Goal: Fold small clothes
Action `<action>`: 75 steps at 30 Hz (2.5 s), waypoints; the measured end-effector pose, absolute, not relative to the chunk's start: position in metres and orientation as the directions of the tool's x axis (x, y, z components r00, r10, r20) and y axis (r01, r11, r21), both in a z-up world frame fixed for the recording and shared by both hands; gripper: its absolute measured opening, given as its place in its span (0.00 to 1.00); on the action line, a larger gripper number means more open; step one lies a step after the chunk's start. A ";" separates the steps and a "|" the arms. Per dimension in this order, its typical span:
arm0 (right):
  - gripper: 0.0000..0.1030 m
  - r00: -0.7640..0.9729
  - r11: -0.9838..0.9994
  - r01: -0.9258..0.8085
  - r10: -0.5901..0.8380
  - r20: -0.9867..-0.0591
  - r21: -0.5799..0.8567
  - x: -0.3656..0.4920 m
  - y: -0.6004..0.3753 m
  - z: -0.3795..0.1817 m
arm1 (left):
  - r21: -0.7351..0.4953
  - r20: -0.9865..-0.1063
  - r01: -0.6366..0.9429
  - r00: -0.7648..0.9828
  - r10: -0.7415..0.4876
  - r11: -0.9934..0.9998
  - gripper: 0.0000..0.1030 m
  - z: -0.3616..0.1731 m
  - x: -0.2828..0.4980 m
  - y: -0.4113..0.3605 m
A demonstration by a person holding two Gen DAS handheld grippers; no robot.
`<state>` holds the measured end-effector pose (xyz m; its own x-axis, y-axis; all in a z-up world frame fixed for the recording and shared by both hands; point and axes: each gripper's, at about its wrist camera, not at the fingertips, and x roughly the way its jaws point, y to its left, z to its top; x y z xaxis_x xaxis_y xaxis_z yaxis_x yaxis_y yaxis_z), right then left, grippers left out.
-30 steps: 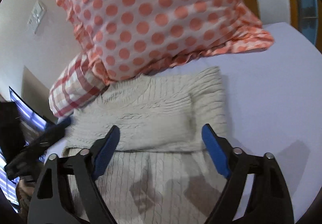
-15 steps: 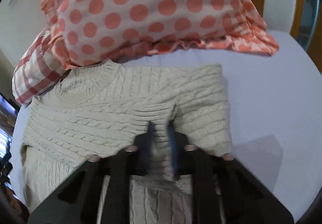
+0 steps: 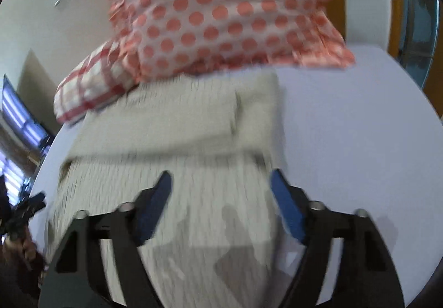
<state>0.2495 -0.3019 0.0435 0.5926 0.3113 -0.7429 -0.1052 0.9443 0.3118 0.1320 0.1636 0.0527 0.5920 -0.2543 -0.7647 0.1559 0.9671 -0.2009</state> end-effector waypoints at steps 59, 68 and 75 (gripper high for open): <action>0.14 0.594 0.695 0.174 0.491 -0.637 0.698 0.458 -0.314 0.003 | -0.403 -0.794 -0.159 0.551 -0.258 0.901 0.17 0.063 0.412 0.180; 0.82 0.752 0.767 0.093 0.364 -0.550 0.634 0.412 -0.323 0.046 | -0.397 -0.723 -0.183 0.665 -0.184 0.899 0.35 0.093 0.369 0.225; 0.82 0.596 0.861 -0.149 0.470 -0.651 0.485 0.398 -0.233 0.036 | -0.419 -0.691 0.100 0.610 -0.388 0.903 0.46 0.078 0.358 0.135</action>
